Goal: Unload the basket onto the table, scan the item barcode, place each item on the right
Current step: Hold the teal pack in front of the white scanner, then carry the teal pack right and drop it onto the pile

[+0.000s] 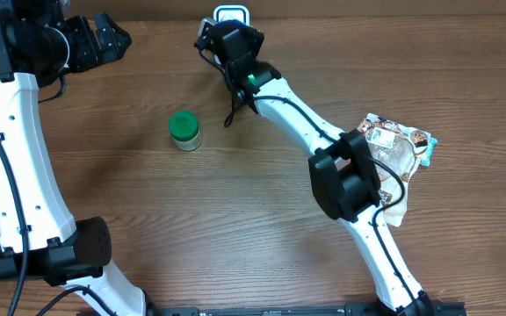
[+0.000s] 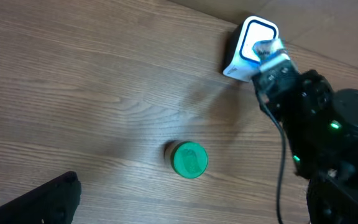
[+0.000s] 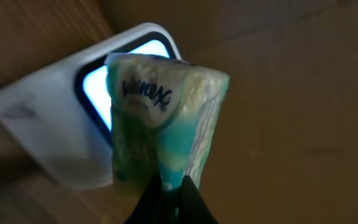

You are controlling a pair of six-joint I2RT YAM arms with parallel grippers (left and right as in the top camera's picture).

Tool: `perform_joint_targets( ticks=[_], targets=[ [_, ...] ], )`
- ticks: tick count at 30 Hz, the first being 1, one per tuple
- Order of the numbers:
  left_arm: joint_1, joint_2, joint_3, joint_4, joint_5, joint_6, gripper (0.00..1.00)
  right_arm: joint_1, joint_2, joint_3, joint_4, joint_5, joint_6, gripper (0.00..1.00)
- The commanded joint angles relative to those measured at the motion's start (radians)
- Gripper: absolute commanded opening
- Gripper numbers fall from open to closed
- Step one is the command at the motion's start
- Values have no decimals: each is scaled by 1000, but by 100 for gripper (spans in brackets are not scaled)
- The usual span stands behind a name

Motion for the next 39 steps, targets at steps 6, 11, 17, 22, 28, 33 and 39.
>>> perform_joint_targets(
  ticks=[6, 11, 17, 22, 28, 33, 39],
  targets=[
    [-7, -2, 1, 2, -3, -3, 100, -40, -378, 3, -347, -431, 721, 4],
    [-7, -2, 1, 2, -3, -3, 100, -156, -511, 3, -760, -538, 1111, 4],
    [-7, -2, 1, 2, -3, -3, 100, -332, -487, -70, -1160, -541, 1188, 4],
    [-7, -2, 1, 2, -3, -3, 99, -425, -475, -331, -1114, -541, 1188, 4],
    [-7, -2, 1, 2, -3, -3, 100, -443, -475, -555, -984, -541, 1186, 4],
    [-7, -2, 1, 2, -3, -3, 100, -443, -475, -567, -985, -539, 1183, 49],
    [-7, -2, 1, 2, -3, -3, 100, -443, -475, -546, -1029, -535, 1151, 60]
  ],
)
